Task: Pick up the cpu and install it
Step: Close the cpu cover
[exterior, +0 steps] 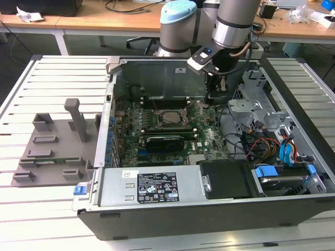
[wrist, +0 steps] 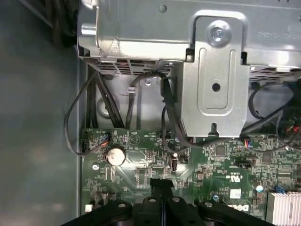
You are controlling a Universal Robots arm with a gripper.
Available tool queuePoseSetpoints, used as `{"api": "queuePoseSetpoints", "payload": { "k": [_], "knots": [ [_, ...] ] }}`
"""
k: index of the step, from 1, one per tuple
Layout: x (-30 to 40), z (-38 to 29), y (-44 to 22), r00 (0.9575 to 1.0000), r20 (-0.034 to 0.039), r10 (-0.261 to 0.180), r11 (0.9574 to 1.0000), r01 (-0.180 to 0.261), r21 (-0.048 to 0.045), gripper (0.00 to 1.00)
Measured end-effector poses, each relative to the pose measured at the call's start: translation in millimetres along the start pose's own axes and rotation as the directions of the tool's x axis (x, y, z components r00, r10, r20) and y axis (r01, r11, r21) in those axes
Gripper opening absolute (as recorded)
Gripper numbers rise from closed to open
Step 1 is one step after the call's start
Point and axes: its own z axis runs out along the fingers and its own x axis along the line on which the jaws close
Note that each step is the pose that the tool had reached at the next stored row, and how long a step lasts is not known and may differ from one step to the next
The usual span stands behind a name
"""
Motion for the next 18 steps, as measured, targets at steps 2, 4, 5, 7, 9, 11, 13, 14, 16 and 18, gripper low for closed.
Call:
{"api": "queuePoseSetpoints", "payload": {
  "k": [2,4,5,7,9,11,13,14,16,18],
  "knots": [
    [0.5,5.3,0.5,1.0000,0.0000,0.000,1.0000,0.000,0.0000,0.11],
    [0.8,9.1,-1.5,1.0000,-0.0001,-0.001,1.0000,0.001,0.0000,0.11],
    [0.9,9.7,-3.3,1.0000,-0.0003,-0.001,1.0000,0.001,0.0000,0.11],
    [1.1,10.4,-9.7,1.0000,-0.0016,-0.001,1.0000,0.001,-0.0001,0.11],
    [1.3,10.7,-15.3,1.0000,-0.0016,-0.001,1.0000,0.001,-0.0004,0.11],
    [1.5,10.9,-20.3,1.0000,-0.0016,0.000,1.0000,0.000,-0.0009,0.11],
    [1.7,11.1,-24.5,1.0000,-0.0016,-0.001,1.0000,0.001,-0.0012,0.11],
    [1.7,11.2,-26.6,1.0000,-0.0016,-0.001,1.0000,0.001,-0.0012,0.11],
    [1.9,11.5,-30.9,1.0000,-0.0016,-0.001,1.0000,0.001,-0.0013,0.11],
    [2.0,11.6,-33.7,1.0000,-0.0015,-0.001,1.0000,0.001,-0.0013,0.11]
  ]
}}
